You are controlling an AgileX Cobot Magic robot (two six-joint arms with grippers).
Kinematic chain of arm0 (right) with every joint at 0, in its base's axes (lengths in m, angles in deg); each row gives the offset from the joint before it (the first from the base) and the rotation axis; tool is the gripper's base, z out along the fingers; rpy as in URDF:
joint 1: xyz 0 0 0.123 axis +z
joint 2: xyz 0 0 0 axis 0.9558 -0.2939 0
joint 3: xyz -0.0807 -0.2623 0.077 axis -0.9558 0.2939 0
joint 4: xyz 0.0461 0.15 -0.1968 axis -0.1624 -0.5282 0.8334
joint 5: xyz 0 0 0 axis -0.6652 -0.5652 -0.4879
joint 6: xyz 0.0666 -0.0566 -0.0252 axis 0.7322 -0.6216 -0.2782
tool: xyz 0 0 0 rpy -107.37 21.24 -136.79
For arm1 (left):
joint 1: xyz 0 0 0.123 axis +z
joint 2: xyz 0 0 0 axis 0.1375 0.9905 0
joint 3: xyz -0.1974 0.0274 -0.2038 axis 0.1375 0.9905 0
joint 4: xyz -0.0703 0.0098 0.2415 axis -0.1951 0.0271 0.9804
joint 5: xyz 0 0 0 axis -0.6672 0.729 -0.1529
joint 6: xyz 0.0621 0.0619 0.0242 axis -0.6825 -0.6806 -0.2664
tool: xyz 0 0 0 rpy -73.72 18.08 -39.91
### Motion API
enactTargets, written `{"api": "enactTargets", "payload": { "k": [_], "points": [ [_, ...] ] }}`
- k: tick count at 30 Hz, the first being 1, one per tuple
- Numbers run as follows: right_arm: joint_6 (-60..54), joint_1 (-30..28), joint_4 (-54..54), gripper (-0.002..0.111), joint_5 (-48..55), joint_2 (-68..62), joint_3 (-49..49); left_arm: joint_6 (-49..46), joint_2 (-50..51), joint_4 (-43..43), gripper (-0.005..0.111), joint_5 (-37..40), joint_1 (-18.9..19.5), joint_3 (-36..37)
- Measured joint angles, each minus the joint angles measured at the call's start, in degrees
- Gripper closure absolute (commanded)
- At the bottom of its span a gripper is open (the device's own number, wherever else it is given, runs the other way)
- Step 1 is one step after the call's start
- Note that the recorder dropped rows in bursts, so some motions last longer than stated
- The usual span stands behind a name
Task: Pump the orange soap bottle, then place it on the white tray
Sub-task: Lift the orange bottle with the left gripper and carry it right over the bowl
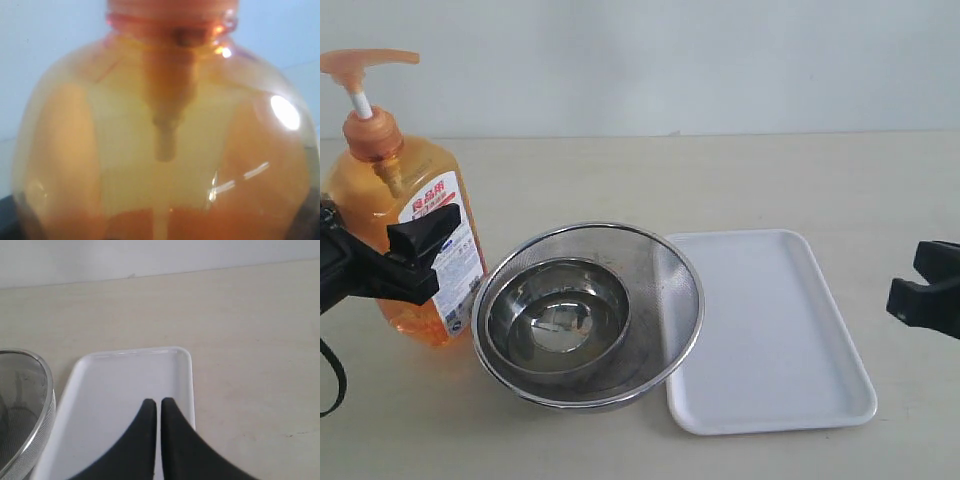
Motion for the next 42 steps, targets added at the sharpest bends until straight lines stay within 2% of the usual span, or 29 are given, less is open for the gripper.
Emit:
{"api": "enactTargets", "payload": {
  "k": [9,17,25,30,35,38,42],
  "points": [
    [0.00,0.00,0.00,0.108,0.49,1.21,0.51,1.08,-1.30,-0.23,0.102,0.05,0.00,0.13],
    [0.11,0.00,0.00,0.108,0.49,1.21,0.51,4.53,-10.46,-0.09,0.102,1.26,0.00,-0.60],
    [0.11,0.00,0.00,0.108,0.49,1.21,0.51,13.69,-19.82,7.52,0.102,9.68,0.00,-7.55],
    [0.11,0.00,0.00,0.108,0.29,1.21,0.51,25.49,-20.76,16.28,0.102,11.91,-0.24,-14.30],
    [0.11,0.00,0.00,0.108,0.29,1.21,0.51,31.10,-20.49,24.06,0.102,15.52,-4.16,-20.18],
    [0.11,0.00,0.00,0.108,0.24,1.21,0.51,32.45,-18.18,25.63,0.102,16.28,-9.05,-24.87],
    [0.11,0.00,-4.98,0.108,3.07,1.21,0.51,32.12,-10.79,24.53,0.102,17.56,-17.70,-30.99]
  ]
}}
